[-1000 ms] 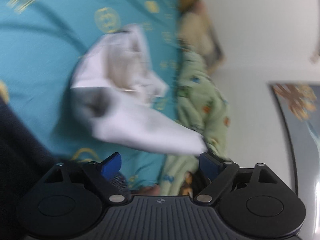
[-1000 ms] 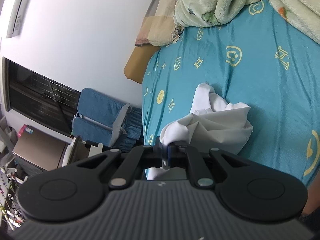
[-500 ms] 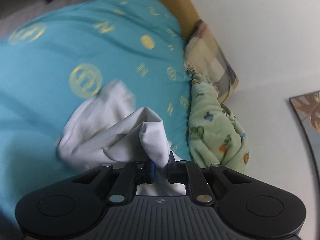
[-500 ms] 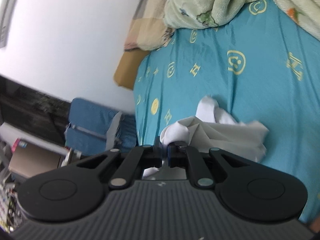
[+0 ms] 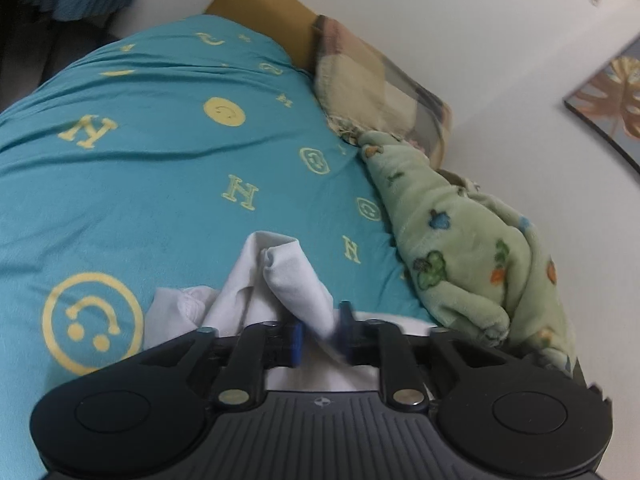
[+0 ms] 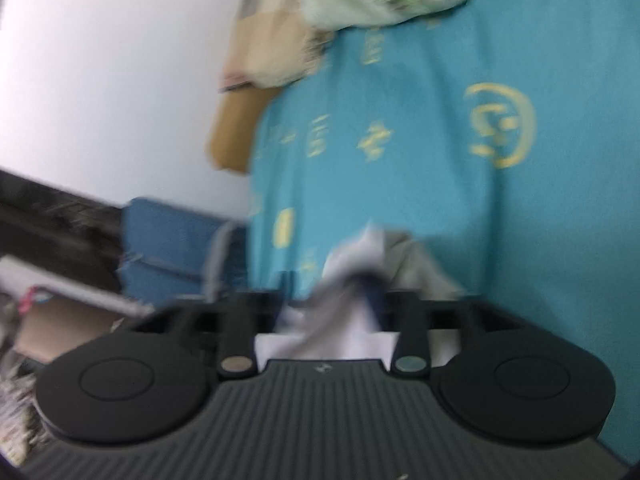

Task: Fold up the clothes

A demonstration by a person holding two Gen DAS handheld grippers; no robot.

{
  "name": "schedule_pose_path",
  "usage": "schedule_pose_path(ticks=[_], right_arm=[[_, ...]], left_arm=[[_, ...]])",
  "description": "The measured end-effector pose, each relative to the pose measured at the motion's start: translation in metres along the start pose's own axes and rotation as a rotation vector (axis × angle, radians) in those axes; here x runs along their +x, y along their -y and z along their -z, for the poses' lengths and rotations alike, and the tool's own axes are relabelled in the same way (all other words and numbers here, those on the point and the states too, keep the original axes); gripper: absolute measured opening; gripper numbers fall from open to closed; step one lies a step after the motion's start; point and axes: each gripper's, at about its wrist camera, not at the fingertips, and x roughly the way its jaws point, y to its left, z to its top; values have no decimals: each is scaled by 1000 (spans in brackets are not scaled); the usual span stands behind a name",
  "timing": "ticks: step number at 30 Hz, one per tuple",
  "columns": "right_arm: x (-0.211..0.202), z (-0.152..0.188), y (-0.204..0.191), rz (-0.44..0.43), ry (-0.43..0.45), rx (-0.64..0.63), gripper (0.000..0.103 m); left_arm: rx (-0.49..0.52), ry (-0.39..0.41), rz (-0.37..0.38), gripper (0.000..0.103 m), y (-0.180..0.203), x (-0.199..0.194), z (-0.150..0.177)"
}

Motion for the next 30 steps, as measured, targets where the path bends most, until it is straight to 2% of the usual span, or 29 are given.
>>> schedule_pose_path(ticks=[1, 2, 4, 5, 6, 7, 9, 10, 12, 15, 18, 22, 25, 30], right_arm=[[1, 2, -5, -16, -7, -26, 92], [1, 4, -10, -23, -11, -65, 92], [6, 9, -22, 20, -19, -193, 90], [11, 13, -27, 64, -24, -271, 90], [17, 17, -32, 118, -29, -354, 83], [23, 21, -36, 172, -34, -438, 72], [31, 29, -38, 245, -20, -550, 72], [35, 33, -38, 278, -11, -599, 72], [39, 39, -37, 336, 10, -674, 70], [35, 41, -35, 362, 13, -691, 71], [32, 41, -36, 352, 13, -703, 70], [47, 45, -23, 407, -58, -707, 68], [50, 50, -16, 413, -61, -710, 70], [41, 56, -27, 424, -62, -714, 70]], left_arm=[[17, -1, 4, 54, -1, -1, 2], [39, 4, 5, 56, -1, -1, 4], [79, 10, -4, 57, 0, 1, 7], [99, 13, -18, 58, 1, 2, 9], [120, 19, -42, 58, 3, 3, 10], [140, 25, -67, 61, 5, 4, 11], [180, 45, -99, 74, 9, 5, 14], [199, 65, -99, 84, 12, 1, 17], [231, 96, -96, 85, 18, -6, 21], [261, 98, -85, 85, 26, -11, 27], [292, 57, -148, 85, 25, 2, 32], [336, 22, -205, 84, 26, 13, 38], [369, 2, -239, 85, 27, 19, 43], [424, -32, -295, 85, 29, 29, 50]])
